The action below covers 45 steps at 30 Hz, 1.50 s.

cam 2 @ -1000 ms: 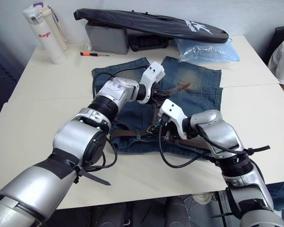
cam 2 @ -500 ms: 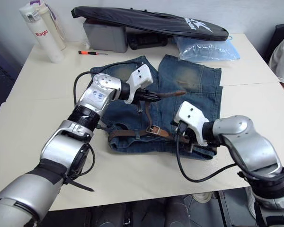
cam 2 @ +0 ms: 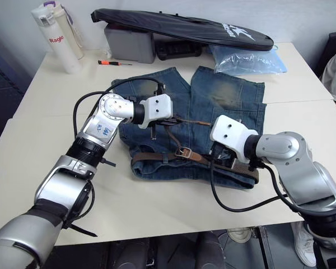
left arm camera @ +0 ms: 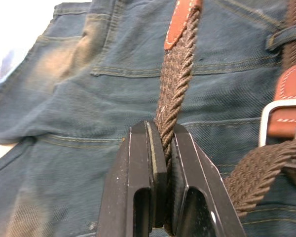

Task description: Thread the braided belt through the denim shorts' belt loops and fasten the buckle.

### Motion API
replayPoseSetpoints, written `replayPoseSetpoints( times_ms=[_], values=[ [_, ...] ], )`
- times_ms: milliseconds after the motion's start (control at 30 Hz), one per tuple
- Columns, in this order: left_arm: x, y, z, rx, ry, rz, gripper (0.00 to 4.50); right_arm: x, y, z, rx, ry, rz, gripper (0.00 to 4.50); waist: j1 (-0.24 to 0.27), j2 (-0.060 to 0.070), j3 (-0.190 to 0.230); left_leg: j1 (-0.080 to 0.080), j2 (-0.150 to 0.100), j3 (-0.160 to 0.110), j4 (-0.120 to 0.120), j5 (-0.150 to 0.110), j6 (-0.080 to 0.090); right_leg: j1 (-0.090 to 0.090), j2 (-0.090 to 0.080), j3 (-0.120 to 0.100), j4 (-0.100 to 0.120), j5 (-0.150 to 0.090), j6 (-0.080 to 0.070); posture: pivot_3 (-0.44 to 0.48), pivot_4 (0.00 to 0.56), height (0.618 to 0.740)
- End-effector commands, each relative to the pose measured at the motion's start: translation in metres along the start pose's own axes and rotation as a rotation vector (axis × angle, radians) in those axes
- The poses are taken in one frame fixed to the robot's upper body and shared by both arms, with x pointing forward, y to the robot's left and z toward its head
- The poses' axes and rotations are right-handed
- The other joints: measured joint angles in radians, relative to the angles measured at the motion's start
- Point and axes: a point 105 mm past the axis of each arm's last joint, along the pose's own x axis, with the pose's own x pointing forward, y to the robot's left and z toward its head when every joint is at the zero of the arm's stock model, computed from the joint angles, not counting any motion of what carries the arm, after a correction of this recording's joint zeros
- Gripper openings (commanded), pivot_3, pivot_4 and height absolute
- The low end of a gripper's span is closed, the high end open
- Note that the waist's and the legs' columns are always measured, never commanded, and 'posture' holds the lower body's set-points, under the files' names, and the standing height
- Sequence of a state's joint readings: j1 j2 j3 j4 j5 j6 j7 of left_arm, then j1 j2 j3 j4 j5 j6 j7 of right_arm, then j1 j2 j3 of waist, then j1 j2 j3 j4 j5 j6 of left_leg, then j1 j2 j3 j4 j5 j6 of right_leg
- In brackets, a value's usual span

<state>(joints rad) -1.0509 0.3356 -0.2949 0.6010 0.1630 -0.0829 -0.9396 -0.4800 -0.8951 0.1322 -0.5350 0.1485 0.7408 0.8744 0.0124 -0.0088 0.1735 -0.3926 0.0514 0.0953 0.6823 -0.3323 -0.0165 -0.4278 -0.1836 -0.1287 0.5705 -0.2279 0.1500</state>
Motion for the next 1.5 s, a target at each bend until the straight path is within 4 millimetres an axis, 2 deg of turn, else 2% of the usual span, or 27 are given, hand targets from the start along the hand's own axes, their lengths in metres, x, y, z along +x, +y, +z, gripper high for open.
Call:
replayPoseSetpoints(
  times_ms=[33,200,333,433,633,667,700,900,1133,1233,1300,1400,1433,1500],
  values=[
    [-0.003,0.003,0.008,0.041,-0.022,0.031,0.00,-0.001,-0.002,0.008,-0.030,-0.033,-0.024,4.48,0.000,0.000,0.000,0.000,0.000,0.000,0.000,0.000,0.000,0.000,0.000,0.000,0.000,0.000,0.000,0.000,0.150,0.740],
    [-0.002,0.000,0.007,0.036,-0.024,0.031,0.00,0.003,-0.022,0.005,-0.062,-0.014,-0.146,4.48,0.003,0.000,0.000,0.000,0.000,0.000,0.001,0.000,0.000,0.000,0.000,0.000,0.001,0.000,0.000,0.000,0.150,0.740],
    [-0.002,0.001,0.009,0.034,-0.030,0.028,0.00,0.015,-0.024,0.006,-0.078,-0.035,-0.142,4.48,0.002,0.000,0.000,0.000,0.000,0.000,0.001,0.000,0.000,0.000,0.000,0.000,0.001,0.000,0.000,0.000,0.150,0.740],
    [-0.001,0.000,0.011,0.038,-0.037,0.018,0.00,0.025,-0.024,0.010,-0.101,-0.053,-0.137,3.71,0.001,0.000,0.000,0.000,0.000,0.000,0.001,0.000,0.000,0.000,0.000,0.000,0.001,0.000,0.000,0.000,0.150,0.740],
    [-0.002,0.002,0.017,0.000,-0.064,-0.017,0.00,0.036,-0.023,0.007,-0.145,-0.034,-0.138,0.84,0.003,0.000,0.000,0.000,0.000,0.000,0.001,0.000,0.000,0.000,0.000,0.000,0.001,0.000,0.000,0.000,0.150,0.740],
    [-0.004,0.003,0.017,-0.004,-0.063,-0.017,0.00,0.036,-0.023,0.006,-0.147,-0.031,-0.136,0.18,0.003,0.000,0.000,0.000,0.000,0.000,0.001,0.000,0.000,0.000,0.000,0.000,0.001,0.000,0.000,0.000,0.150,0.740],
    [-0.005,0.003,0.016,-0.010,-0.061,-0.020,0.00,0.037,-0.023,0.006,-0.148,-0.031,-0.135,0.08,0.002,0.000,0.000,0.000,0.000,0.000,0.001,0.000,0.000,0.000,0.000,0.000,0.001,0.000,0.000,0.000,0.150,0.740],
    [-0.004,0.011,0.021,0.042,-0.065,-0.001,2.47,0.035,-0.024,0.010,-0.123,-0.046,-0.143,0.00,0.002,0.000,0.000,0.000,0.000,0.000,0.001,0.000,0.000,0.000,0.000,0.000,0.001,0.000,0.000,0.000,0.150,0.740],
    [0.002,0.009,0.023,0.054,-0.077,-0.028,2.47,0.034,-0.025,0.010,-0.107,-0.043,-0.141,0.00,0.000,0.000,0.000,0.000,0.000,0.000,0.001,0.000,0.000,0.000,0.000,0.000,0.001,0.000,0.000,0.000,0.150,0.740],
    [0.006,0.006,0.023,0.060,-0.078,-0.040,1.70,0.032,-0.026,0.010,-0.097,-0.042,-0.143,0.00,0.000,0.000,0.000,0.000,0.000,0.000,0.001,0.000,0.000,0.000,0.000,0.000,0.001,0.000,0.000,0.000,0.150,0.740],
    [0.008,0.005,0.023,0.064,-0.082,-0.047,0.89,0.032,-0.026,0.010,-0.091,-0.042,-0.144,0.00,0.001,0.000,0.000,0.000,0.000,0.000,0.001,0.000,0.000,0.000,0.000,0.000,0.001,0.000,0.000,0.000,0.150,0.740],
    [0.011,0.003,0.026,0.063,-0.091,-0.059,0.89,0.032,-0.026,0.010,-0.087,-0.043,-0.142,0.00,0.001,0.000,0.000,0.000,0.000,0.000,0.001,0.000,0.000,0.000,0.000,0.000,0.001,0.000,0.000,0.000,0.150,0.740],
    [0.012,0.003,0.026,0.062,-0.090,-0.058,0.36,0.032,-0.026,0.010,-0.085,-0.043,-0.142,0.00,0.001,0.000,0.000,0.000,0.000,0.000,0.001,0.000,0.000,0.000,0.000,0.000,0.001,0.000,0.000,0.000,0.150,0.740],
    [0.011,0.006,0.026,0.050,-0.091,-0.055,0.06,0.031,-0.026,0.010,-0.083,-0.042,-0.140,0.00,0.001,0.000,0.000,0.000,0.000,0.000,0.001,0.000,0.000,0.000,0.000,0.000,0.002,0.000,0.000,0.000,0.150,0.740]
  ],
)
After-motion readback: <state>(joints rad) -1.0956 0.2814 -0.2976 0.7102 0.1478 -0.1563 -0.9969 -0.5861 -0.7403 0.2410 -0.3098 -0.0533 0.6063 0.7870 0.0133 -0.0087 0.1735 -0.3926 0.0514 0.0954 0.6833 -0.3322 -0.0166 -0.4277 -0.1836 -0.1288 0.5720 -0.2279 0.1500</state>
